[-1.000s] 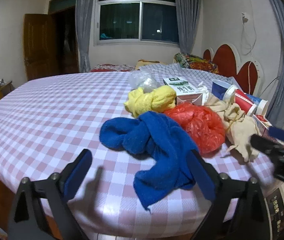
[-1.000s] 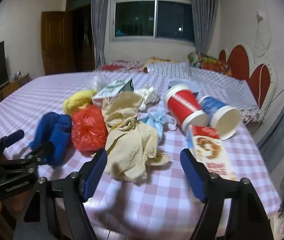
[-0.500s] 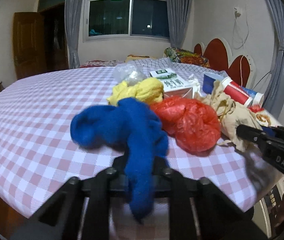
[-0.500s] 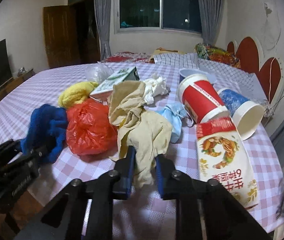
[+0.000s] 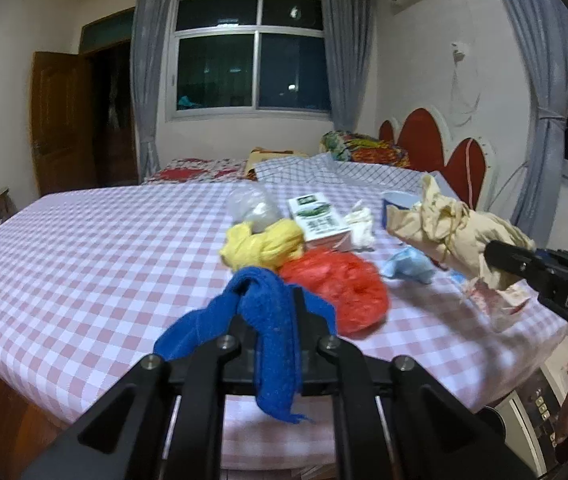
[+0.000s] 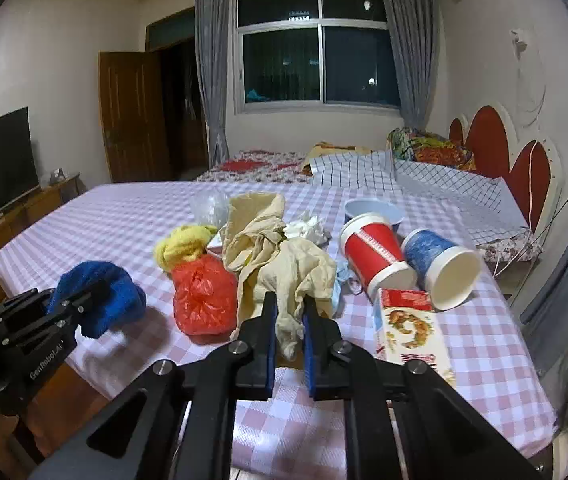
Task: Collect trash
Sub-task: 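Carry the blue towel and beige cloth over the black trash bin with both tools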
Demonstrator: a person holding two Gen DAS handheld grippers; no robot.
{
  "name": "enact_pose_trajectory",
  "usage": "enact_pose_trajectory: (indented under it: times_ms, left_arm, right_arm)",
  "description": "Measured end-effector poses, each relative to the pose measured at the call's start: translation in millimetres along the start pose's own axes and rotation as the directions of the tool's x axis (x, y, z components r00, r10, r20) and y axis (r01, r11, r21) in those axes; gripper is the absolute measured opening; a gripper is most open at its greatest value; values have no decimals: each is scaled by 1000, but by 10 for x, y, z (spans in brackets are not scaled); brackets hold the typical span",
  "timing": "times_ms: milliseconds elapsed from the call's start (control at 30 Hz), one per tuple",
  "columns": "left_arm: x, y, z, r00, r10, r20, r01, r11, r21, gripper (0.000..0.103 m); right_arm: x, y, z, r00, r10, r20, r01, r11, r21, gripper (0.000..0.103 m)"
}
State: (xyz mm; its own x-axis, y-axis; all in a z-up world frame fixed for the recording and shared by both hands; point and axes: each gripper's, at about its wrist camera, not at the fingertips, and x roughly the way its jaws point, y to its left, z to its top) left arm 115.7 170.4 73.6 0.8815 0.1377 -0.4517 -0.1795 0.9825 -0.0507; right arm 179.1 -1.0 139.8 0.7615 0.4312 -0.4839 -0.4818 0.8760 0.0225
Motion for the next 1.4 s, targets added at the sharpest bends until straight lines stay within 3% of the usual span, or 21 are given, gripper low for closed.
enact_pose_trajectory:
  times_ms: [467,833,1067,1400]
  left_arm:
    - [-173,-658,-62,992,-124,-15,125,990,62,9]
    - [-323,-1383,-189,959,-278,-60,284,951,124,7]
    - [-418,-1943,-277,915,-389,-104,401,901,163,7]
    - [-431,-3024,-593,820,-527,-223,569,791,225,7]
  right_arm:
    - [-596,-524,-286,995,-96,-13,97,993,74,11]
    - [-1059,-1045,-661,981,-191,-45,196,968,159,11]
    - [-1389,-1526,-1008,956,-280,-89,293,929,227,11]
    - [-1803,-2385,-1630,907,-378,-184,420,846,328,11]
